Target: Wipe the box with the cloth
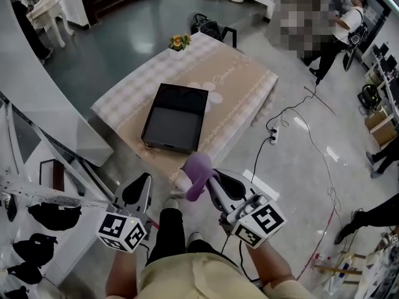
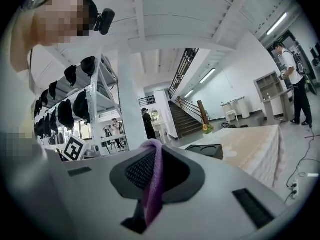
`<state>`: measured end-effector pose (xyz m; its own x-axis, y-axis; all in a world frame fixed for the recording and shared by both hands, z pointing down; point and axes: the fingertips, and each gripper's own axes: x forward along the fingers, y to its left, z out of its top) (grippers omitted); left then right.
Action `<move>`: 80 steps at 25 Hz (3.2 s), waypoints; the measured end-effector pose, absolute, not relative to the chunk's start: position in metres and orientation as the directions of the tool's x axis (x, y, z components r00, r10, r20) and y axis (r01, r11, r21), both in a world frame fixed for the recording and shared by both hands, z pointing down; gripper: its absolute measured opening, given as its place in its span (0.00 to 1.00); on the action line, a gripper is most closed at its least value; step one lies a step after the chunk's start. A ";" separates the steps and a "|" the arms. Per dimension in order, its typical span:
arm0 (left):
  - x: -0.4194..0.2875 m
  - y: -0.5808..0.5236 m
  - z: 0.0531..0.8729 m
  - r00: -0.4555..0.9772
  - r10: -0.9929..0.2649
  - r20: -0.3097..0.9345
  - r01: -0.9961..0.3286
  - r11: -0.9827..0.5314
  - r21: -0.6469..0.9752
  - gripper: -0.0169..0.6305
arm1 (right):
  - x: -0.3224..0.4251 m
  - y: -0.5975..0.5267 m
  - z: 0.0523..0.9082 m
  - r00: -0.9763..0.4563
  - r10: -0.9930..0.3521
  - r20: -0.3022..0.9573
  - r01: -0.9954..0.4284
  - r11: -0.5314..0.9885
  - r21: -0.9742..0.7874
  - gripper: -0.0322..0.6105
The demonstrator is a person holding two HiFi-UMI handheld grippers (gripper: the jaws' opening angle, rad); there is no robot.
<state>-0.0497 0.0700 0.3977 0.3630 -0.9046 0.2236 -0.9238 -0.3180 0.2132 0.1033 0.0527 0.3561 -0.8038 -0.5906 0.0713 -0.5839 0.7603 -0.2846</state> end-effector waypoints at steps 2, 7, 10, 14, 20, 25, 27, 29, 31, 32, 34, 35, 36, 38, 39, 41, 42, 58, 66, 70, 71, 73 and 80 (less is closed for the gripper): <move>-0.054 0.054 0.397 0.375 -0.902 0.217 -0.920 -0.332 0.211 0.05 | 0.098 0.040 0.349 -0.795 -0.603 0.063 -0.596 0.757 -0.268 0.12; -0.079 0.005 0.406 0.414 -0.878 0.242 -0.905 -0.368 0.214 0.20 | 0.077 -0.007 0.340 -0.760 -0.647 0.064 -0.642 0.732 -0.229 0.12; -0.095 -0.022 0.413 0.436 -0.861 0.260 -0.895 -0.386 0.223 0.24 | 0.065 -0.038 0.338 -0.737 -0.672 0.073 -0.670 0.712 -0.210 0.12; -0.114 -0.047 0.429 0.461 -0.836 0.296 -0.884 -0.404 0.237 0.29 | 0.046 -0.070 0.337 -0.714 -0.696 0.079 -0.695 0.691 -0.197 0.12; -0.124 -0.072 0.451 0.525 -0.785 0.329 -0.849 -0.457 0.266 0.32 | 0.017 -0.114 0.338 -0.697 -0.712 0.092 -0.716 0.682 -0.147 0.12; -0.124 -0.079 0.481 0.570 -0.720 0.396 -0.822 -0.499 0.275 0.33 | 0.001 -0.145 0.338 -0.676 -0.731 0.097 -0.737 0.667 -0.110 0.12; -0.123 -0.080 0.490 0.580 -0.702 0.414 -0.815 -0.498 0.296 0.33 | -0.003 -0.155 0.338 -0.676 -0.730 0.103 -0.737 0.670 -0.090 0.12; -0.122 -0.078 0.496 0.581 -0.694 0.425 -0.814 -0.491 0.312 0.33 | -0.007 -0.163 0.340 -0.682 -0.722 0.116 -0.731 0.680 -0.064 0.12; -0.122 -0.079 0.499 0.577 -0.694 0.430 -0.817 -0.482 0.318 0.33 | -0.012 -0.172 0.341 -0.689 -0.714 0.126 -0.722 0.692 -0.027 0.12; -0.121 -0.080 0.499 0.574 -0.697 0.430 -0.819 -0.477 0.320 0.33 | -0.014 -0.177 0.341 -0.692 -0.710 0.131 -0.717 0.697 -0.007 0.12; -0.118 -0.083 0.500 0.567 -0.702 0.431 -0.823 -0.465 0.326 0.33 | -0.018 -0.187 0.344 -0.694 -0.704 0.148 -0.709 0.705 0.030 0.12; -0.117 -0.082 0.501 0.562 -0.704 0.434 -0.826 -0.458 0.328 0.33 | -0.020 -0.192 0.346 -0.693 -0.703 0.161 -0.706 0.706 0.046 0.12; -0.115 -0.082 0.502 0.557 -0.706 0.437 -0.830 -0.451 0.328 0.33 | -0.022 -0.195 0.350 -0.692 -0.700 0.174 -0.702 0.709 0.062 0.12; -0.115 -0.080 0.503 0.543 -0.716 0.439 -0.838 -0.432 0.332 0.33 | -0.029 -0.200 0.356 -0.697 -0.691 0.193 -0.686 0.720 0.101 0.12; -0.115 -0.080 0.504 0.537 -0.722 0.437 -0.842 -0.421 0.338 0.33 | -0.033 -0.202 0.359 -0.701 -0.685 0.198 -0.675 0.727 0.128 0.12; -0.116 -0.079 0.505 0.524 -0.733 0.434 -0.848 -0.400 0.348 0.33 | -0.045 -0.205 0.362 -0.711 -0.672 0.206 -0.646 0.740 0.188 0.12; -0.116 -0.078 0.507 0.517 -0.736 0.437 -0.851 -0.391 0.350 0.33 | -0.050 -0.206 0.365 -0.716 -0.664 0.215 -0.628 0.747 0.218 0.12; -0.110 -0.077 0.510 0.487 -0.761 0.429 -0.863 -0.343 0.370 0.33 | -0.094 -0.207 0.487 -0.683 -0.486 0.545 -0.334 0.872 0.358 0.12; -0.111 -0.077 0.511 0.482 -0.760 0.435 -0.867 -0.342 0.364 0.33 | -0.073 -0.206 0.497 -0.620 -0.496 0.608 -0.325 0.868 0.376 0.12; -0.111 -0.077 0.512 0.482 -0.762 0.433 -0.867 -0.344 0.361 0.33 | -0.052 -0.208 0.497 -0.586 -0.522 0.620 -0.374 0.853 0.365 0.12; -0.111 -0.077 0.513 0.481 -0.762 0.433 -0.868 -0.344 0.359 0.33 | -0.047 -0.208 0.496 -0.581 -0.525 0.622 -0.383 0.850 0.361 0.12; -0.111 -0.077 0.513 0.481 -0.761 0.436 -0.868 -0.345 0.356 0.33 | -0.040 -0.207 0.495 -0.570 -0.532 0.626 -0.394 0.845 0.360 0.12; -0.110 -0.077 0.513 0.492 -0.749 0.444 -0.865 -0.363 0.347 0.33 | -0.020 -0.204 0.491 -0.526 -0.553 0.647 -0.438 0.828 0.351 0.12</move>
<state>-0.1098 -0.0768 0.5126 0.4917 -0.7493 0.4436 -0.8651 -0.3626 0.3466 -0.0199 -0.2041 0.4906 -0.5256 -0.5526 0.6468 -0.4377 0.8276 0.3514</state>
